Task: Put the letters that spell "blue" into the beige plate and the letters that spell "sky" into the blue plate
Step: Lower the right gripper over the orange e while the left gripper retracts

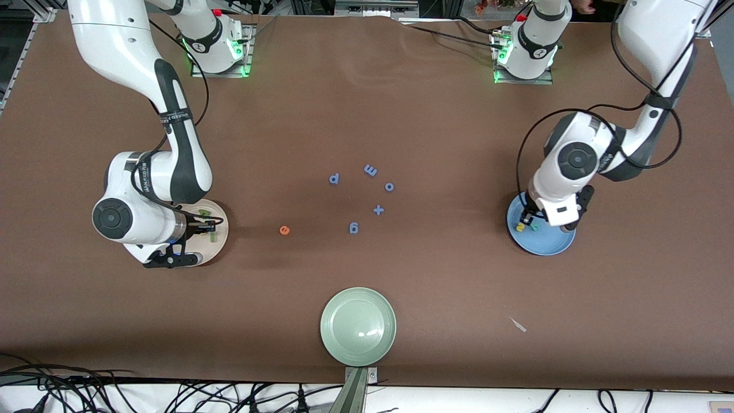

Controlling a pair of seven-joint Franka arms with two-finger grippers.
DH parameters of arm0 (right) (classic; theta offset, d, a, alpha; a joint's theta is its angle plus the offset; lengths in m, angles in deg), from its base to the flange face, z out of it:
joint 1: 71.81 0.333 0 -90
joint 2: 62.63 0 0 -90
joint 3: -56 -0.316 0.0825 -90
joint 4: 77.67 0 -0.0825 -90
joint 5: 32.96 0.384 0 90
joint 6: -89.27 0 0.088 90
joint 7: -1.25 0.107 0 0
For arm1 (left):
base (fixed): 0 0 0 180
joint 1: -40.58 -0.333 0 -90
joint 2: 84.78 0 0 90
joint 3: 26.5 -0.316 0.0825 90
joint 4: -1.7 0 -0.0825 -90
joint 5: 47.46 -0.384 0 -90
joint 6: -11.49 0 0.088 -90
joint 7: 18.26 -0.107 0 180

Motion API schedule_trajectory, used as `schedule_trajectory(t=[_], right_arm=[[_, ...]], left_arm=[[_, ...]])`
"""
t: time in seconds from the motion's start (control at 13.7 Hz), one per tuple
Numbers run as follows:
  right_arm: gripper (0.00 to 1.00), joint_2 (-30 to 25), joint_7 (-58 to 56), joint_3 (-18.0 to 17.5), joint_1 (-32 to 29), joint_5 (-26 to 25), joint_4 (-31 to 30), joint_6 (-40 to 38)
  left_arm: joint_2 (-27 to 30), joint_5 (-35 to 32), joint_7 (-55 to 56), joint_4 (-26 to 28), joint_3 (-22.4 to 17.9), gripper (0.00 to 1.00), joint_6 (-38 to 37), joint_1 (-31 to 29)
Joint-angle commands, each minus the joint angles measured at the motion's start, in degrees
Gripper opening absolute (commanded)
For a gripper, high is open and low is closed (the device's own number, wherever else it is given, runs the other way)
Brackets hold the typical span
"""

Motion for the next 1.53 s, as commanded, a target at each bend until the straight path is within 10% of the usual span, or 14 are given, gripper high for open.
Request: schedule_trajectory(t=[0.0,0.58,1.46], right_arm=[[0.34,-0.3,1.9,-0.3,0.9,1.0,0.3,-0.7],[0.35,2.0,23.7,-6.1,7.4,4.2,0.8,6.8],[0.49,4.9,28.8,-6.1,12.1,4.1,-3.2,16.6]], left_arm=[[-1.1,-0.1,-3.3,0.0,0.7,0.13,-0.1,-2.9],[-0.2,0.8,-8.9,-0.2,0.8,1.00,-0.7,-5.1],[2.7,5.7,-42.4,-23.6,1.1,1.00,-23.4,-6.4]])
